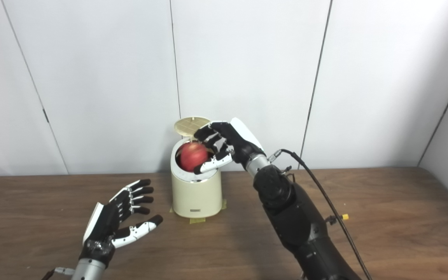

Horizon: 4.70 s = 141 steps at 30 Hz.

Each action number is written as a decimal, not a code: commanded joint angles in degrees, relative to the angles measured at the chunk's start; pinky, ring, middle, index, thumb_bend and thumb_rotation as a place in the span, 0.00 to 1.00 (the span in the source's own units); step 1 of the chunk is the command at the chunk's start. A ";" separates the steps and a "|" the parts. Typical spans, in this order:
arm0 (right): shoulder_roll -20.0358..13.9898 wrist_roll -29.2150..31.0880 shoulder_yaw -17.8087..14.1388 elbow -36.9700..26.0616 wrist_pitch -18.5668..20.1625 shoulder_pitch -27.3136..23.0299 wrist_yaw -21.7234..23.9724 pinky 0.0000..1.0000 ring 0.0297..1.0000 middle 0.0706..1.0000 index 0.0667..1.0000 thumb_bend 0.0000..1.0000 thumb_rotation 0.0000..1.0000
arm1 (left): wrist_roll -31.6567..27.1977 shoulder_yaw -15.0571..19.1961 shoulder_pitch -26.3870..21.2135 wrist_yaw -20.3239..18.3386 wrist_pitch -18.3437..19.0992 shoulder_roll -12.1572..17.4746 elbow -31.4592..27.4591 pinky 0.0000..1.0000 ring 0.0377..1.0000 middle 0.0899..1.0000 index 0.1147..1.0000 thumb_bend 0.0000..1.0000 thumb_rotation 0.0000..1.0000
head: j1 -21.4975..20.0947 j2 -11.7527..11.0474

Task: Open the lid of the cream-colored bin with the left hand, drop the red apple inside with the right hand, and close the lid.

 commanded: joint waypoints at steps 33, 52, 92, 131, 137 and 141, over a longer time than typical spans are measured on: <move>-1.91 20.73 -14.89 -19.86 -12.33 19.87 2.37 0.48 0.55 0.68 0.68 0.85 0.23 | -0.32 0.23 -2.64 0.21 -1.80 0.75 -0.54 0.63 0.71 0.76 0.80 0.68 0.08 | 1.28 -0.37; 1.57 29.35 -16.39 -11.42 -22.37 26.47 4.72 0.51 0.60 0.75 0.75 0.89 0.27 | -0.55 0.35 -15.25 -1.87 -1.16 4.89 3.10 0.72 0.89 0.91 0.88 0.81 0.30 | 2.34 -1.97; 6.09 23.82 -15.34 -14.89 -17.76 26.63 0.14 0.50 0.55 0.69 0.70 0.86 0.29 | 20.20 -17.24 -41.25 -12.20 3.58 12.46 23.72 0.95 1.00 0.89 0.83 0.96 0.41 | 0.35 -2.11; 6.19 23.00 -13.07 -17.73 -15.16 26.88 -0.30 0.50 0.53 0.67 0.70 0.84 0.26 | 29.51 -22.25 -35.81 -21.76 0.25 17.56 8.58 1.00 0.97 0.82 0.78 0.96 0.36 | -1.37 0.54; 6.32 23.15 -13.06 -18.42 -14.73 26.99 -0.41 0.49 0.52 0.66 0.70 0.84 0.26 | 31.02 -22.95 -35.24 -22.15 -0.49 17.60 8.56 1.00 0.97 0.81 0.77 0.95 0.36 | -1.51 0.95; 6.30 23.20 -13.11 -18.94 -14.39 27.08 -0.41 0.49 0.52 0.67 0.70 0.84 0.26 | 36.84 -25.35 -35.27 -21.88 -1.90 18.58 8.60 1.00 0.96 0.79 0.77 0.95 0.42 | -1.52 1.25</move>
